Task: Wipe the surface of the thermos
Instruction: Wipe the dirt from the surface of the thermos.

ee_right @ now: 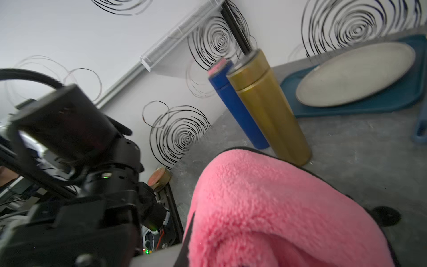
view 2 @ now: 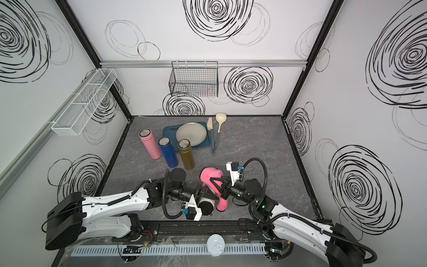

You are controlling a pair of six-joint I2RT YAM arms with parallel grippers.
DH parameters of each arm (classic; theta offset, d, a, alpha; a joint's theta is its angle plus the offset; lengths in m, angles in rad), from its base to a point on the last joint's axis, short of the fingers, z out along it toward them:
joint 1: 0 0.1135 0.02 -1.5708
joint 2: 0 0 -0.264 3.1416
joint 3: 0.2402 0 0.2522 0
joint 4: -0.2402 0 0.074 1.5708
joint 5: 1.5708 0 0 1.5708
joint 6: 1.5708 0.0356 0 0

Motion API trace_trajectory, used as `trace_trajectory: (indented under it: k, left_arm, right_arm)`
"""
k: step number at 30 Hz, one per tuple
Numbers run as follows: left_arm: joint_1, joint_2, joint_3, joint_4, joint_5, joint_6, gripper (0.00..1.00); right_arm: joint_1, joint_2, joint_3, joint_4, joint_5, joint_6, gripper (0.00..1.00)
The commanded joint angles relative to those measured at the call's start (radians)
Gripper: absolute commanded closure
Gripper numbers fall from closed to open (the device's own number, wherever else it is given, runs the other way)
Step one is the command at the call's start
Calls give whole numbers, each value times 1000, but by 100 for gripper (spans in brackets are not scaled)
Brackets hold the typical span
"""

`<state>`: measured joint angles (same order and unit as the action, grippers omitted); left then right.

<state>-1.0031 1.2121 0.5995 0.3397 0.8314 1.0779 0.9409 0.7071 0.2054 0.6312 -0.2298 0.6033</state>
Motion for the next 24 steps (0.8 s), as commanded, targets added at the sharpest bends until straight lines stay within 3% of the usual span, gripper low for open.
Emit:
trace_trajectory:
  k: [1,12,20,24]
  left_arm:
    - [-2,-35,52,40,41,64,100]
    - [-12,-28,92,-92,72,143,100]
    - [-14,-37,103,-143,71,178,100]
    - [-18,-46,103,-156,67,186,100]
  right_arm:
    - [59,-39,59,-17,38,-57,100]
    - [-44,148,-19,66,44,20,100]
    - [89,66,145,-77,84,-86,100]
    - [60,124,99,-17,80,-59,100]
